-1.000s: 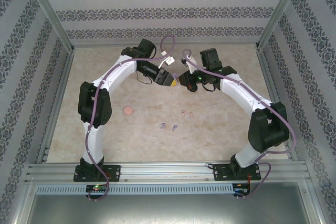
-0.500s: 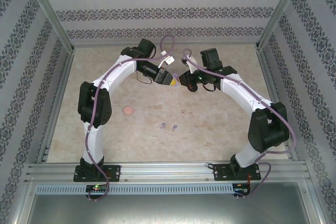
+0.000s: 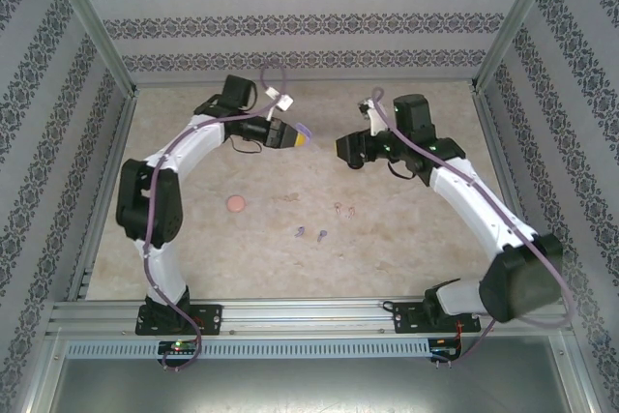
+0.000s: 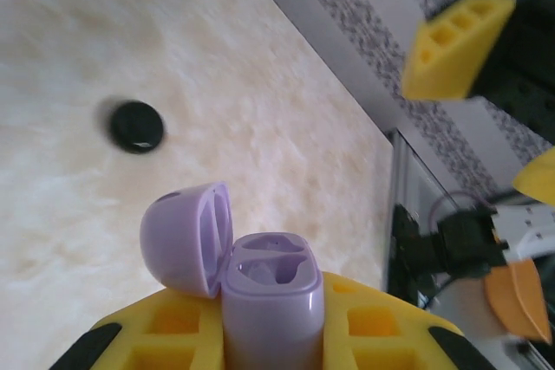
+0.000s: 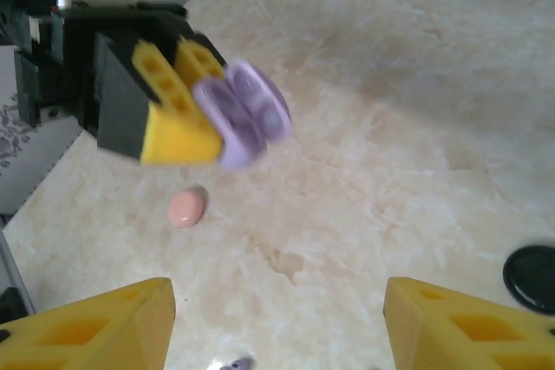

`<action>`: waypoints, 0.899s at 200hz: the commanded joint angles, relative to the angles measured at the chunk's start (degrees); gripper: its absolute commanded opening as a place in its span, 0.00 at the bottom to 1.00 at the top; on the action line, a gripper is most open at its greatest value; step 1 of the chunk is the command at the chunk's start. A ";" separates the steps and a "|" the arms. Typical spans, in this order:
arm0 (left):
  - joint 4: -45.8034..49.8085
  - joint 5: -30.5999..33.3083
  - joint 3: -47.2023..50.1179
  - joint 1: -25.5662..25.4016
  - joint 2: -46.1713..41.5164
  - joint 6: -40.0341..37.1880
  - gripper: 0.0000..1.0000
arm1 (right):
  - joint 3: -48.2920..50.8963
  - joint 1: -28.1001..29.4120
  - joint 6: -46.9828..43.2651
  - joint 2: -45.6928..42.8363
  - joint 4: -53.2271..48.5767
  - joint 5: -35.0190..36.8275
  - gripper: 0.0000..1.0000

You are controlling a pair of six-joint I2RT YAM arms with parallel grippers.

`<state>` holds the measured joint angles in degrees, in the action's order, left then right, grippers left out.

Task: Insert the wireless bluetooth earbuds into the charging case

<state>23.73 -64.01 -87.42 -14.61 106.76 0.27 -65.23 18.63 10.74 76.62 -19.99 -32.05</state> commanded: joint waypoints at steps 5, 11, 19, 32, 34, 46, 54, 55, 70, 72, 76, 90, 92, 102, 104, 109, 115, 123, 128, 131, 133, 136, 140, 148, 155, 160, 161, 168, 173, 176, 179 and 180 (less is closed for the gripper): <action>-18.99 5.59 5.93 0.47 -9.09 8.61 0.00 | 3.59 3.11 9.06 -2.57 -2.05 5.20 0.66; -21.21 7.14 7.60 0.49 -10.61 9.74 0.00 | 4.15 4.18 10.80 -2.86 -2.56 6.63 0.66; -24.57 9.25 10.12 0.50 -12.55 11.15 0.00 | 5.03 5.45 12.91 -3.13 -2.71 7.79 0.66; -30.52 12.75 14.49 0.47 -15.63 13.95 0.00 | 6.24 7.96 17.56 -3.32 -2.92 11.40 0.66; -31.42 13.23 15.11 0.48 -16.08 14.31 0.00 | 6.38 8.36 18.22 -3.32 -3.01 11.97 0.66; -36.55 16.69 18.43 0.51 -18.43 16.93 0.00 | 7.54 10.61 23.32 -3.18 -2.74 14.97 0.66; -39.33 18.49 20.33 0.52 -19.69 18.18 0.00 | 8.37 12.06 26.62 -2.94 -2.24 16.68 0.66; -39.74 18.70 20.61 0.54 -19.81 18.31 0.00 | 8.45 12.27 27.14 -2.91 -2.20 16.98 0.66; -44.65 23.15 24.26 0.46 -21.97 20.44 0.00 | 9.34 15.56 32.60 -1.98 -2.42 21.49 0.66; -45.15 23.73 24.71 0.42 -22.19 20.64 0.00 | 9.49 16.00 33.18 -1.82 -2.38 22.01 0.66; -46.25 24.93 25.65 0.36 -22.65 20.87 0.00 | 9.71 16.96 34.66 -1.47 -2.17 23.36 0.66; -51.25 29.33 29.50 -0.01 -24.64 20.94 0.00 | 10.01 19.99 38.77 -0.01 -1.58 26.60 0.66; -52.12 30.11 30.27 -0.05 -24.90 20.87 0.00 | 9.92 20.40 39.23 0.28 -1.80 27.26 0.66; -57.23 33.39 33.87 -0.52 -26.41 20.26 0.00 | 9.16 22.64 42.34 1.79 -2.86 30.28 0.66; -58.27 34.07 34.63 -0.55 -26.73 20.09 0.00 | 9.03 22.97 42.89 2.18 -2.97 30.73 0.66; -60.73 36.09 36.38 -0.83 -27.40 19.91 0.00 | 8.69 23.84 44.60 3.03 -3.39 31.87 0.66; -63.10 38.23 38.18 -0.99 -28.09 19.79 0.00 | 8.32 25.04 46.99 4.00 -3.96 33.30 0.66; -64.74 40.96 40.04 -1.04 -29.19 19.99 0.00 | 7.91 26.24 49.46 5.42 -3.83 34.49 0.65; -64.61 42.93 40.65 -1.10 -29.64 20.68 0.00 | 7.30 27.01 50.95 6.45 -4.10 35.27 0.65; -64.29 43.98 40.80 -1.04 -30.07 21.21 0.00 | 6.90 27.53 52.06 7.02 -4.69 35.92 0.64; -63.97 44.57 40.89 -1.08 -30.28 21.42 0.00 | 6.57 27.87 52.86 7.46 -4.99 36.42 0.64; -63.37 45.19 40.96 -1.05 -30.61 21.51 0.00 | 6.10 28.39 53.63 8.03 -5.47 37.04 0.64; -62.71 46.02 41.05 -1.03 -30.95 21.47 0.00 | 5.51 29.05 54.69 8.77 -5.85 37.62 0.64; -62.48 48.31 41.61 -1.10 -31.50 22.19 0.00 | 4.17 30.30 56.94 10.27 -7.09 38.98 0.64; -63.24 50.11 42.35 -1.09 -31.79 23.27 0.00 | 3.01 31.35 58.90 11.63 -8.31 40.30 0.64; -64.15 51.16 42.91 -1.07 -32.10 23.67 0.00 | 2.17 32.07 60.18 12.57 -9.04 40.86 0.64; -64.37 51.30 43.01 -1.01 -32.08 23.78 0.00 | 2.06 32.16 60.54 12.75 -9.16 40.94 0.64; -65.53 52.56 43.79 -1.04 -32.37 24.25 0.00 | 1.16 32.91 62.48 14.06 -9.86 41.57 0.63; -65.96 53.89 44.24 -1.09 -32.56 24.69 0.00 | 0.62 33.40 63.89 14.95 -10.12 41.63 0.63; -66.23 54.49 44.62 -1.04 -32.73 24.89 0.00 | 0.40 33.54 64.62 15.48 -10.34 41.71 0.63; -66.50 55.16 44.86 -1.03 -32.83 25.10 0.00 | 0.07 33.83 65.53 16.06 -10.57 41.70 0.63; -66.60 55.37 44.95 -1.03 -32.88 25.11 0.00 | 0.00 33.92 65.76 16.21 -10.58 41.67 0.63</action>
<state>-35.35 -17.54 -44.60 -15.29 76.01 22.11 -61.65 50.59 66.02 89.84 -26.76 4.34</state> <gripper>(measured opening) 0.207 0.635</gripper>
